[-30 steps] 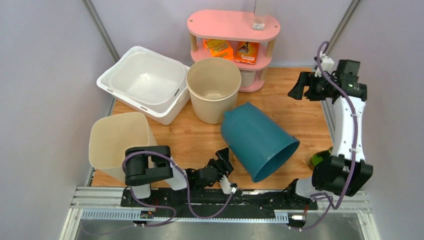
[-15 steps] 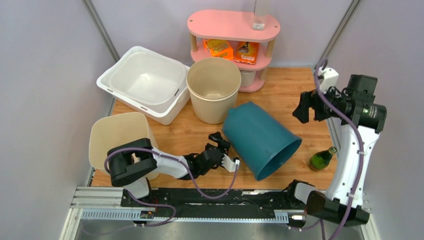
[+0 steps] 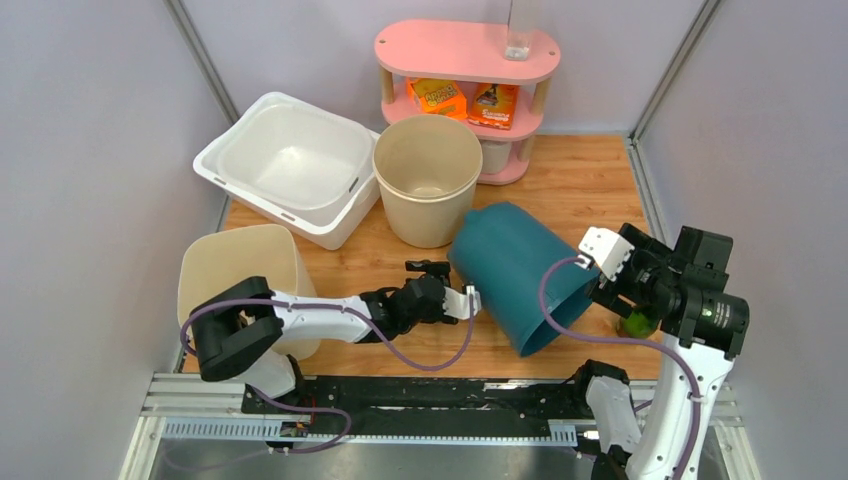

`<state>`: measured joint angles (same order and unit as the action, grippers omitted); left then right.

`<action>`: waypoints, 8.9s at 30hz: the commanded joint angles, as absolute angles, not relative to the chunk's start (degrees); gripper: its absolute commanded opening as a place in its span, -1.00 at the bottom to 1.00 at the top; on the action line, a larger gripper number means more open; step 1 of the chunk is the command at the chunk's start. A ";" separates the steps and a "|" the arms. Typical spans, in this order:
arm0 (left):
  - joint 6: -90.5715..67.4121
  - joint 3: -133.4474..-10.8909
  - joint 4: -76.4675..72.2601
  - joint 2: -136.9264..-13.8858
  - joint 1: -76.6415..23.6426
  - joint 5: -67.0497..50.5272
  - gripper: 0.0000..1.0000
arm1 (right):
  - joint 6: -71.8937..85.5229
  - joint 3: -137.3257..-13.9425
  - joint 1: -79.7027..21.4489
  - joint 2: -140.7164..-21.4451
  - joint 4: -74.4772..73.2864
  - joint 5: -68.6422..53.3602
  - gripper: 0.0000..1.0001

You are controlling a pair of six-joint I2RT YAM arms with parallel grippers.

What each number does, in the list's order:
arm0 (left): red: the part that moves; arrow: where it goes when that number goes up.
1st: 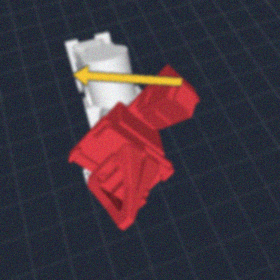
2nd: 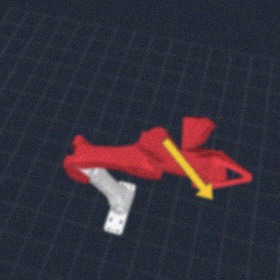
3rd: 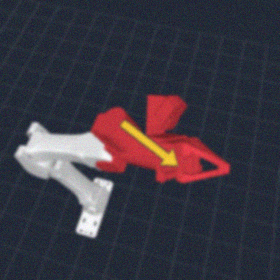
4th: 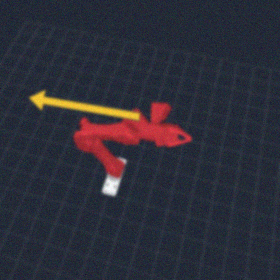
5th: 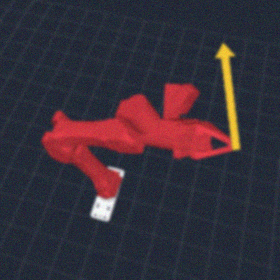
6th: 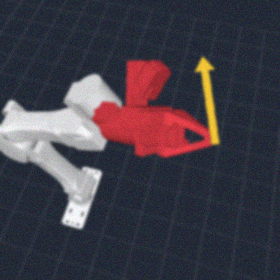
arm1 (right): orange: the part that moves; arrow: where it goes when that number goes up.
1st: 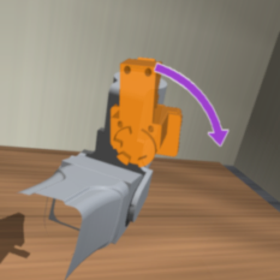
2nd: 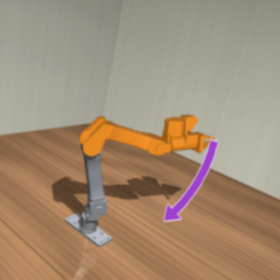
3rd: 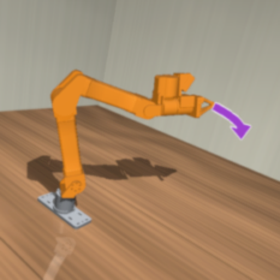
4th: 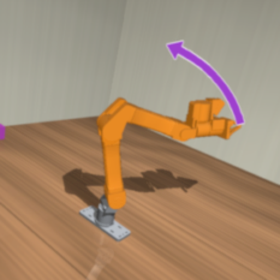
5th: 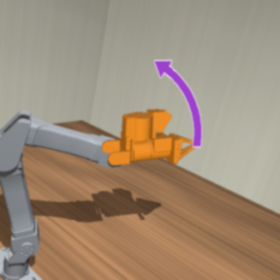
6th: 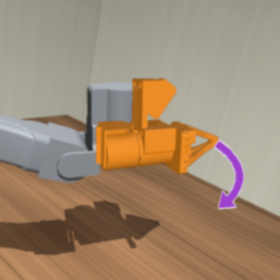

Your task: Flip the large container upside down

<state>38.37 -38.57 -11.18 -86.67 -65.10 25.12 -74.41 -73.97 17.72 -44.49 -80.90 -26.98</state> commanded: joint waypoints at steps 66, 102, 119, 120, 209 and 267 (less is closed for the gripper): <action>-10.62 -61.62 19.44 -80.43 -40.36 -2.20 1.00 | -24.51 -79.46 30.26 -84.83 -68.99 -49.72 -1.00; -9.59 -53.13 3.59 -75.67 -39.90 -19.79 1.00 | -28.73 -85.61 39.35 -107.49 -51.56 -16.78 -0.48; -8.51 -51.45 3.52 -74.01 -40.08 -19.50 1.00 | -24.44 -87.26 34.91 -108.37 -50.27 -18.69 -0.40; -8.43 -51.49 3.56 -73.87 -40.08 -19.42 1.00 | -23.56 -87.46 34.55 -108.18 -50.16 -18.95 -0.40; -58.63 -83.52 -23.44 -81.34 -27.43 -82.13 -0.99 | -2.48 -63.23 -0.87 -78.18 -33.85 -34.00 0.53; 6.74 -82.56 22.50 -105.53 -26.44 -29.77 -0.35 | 15.08 -46.56 -8.33 -74.50 -32.04 -49.12 0.30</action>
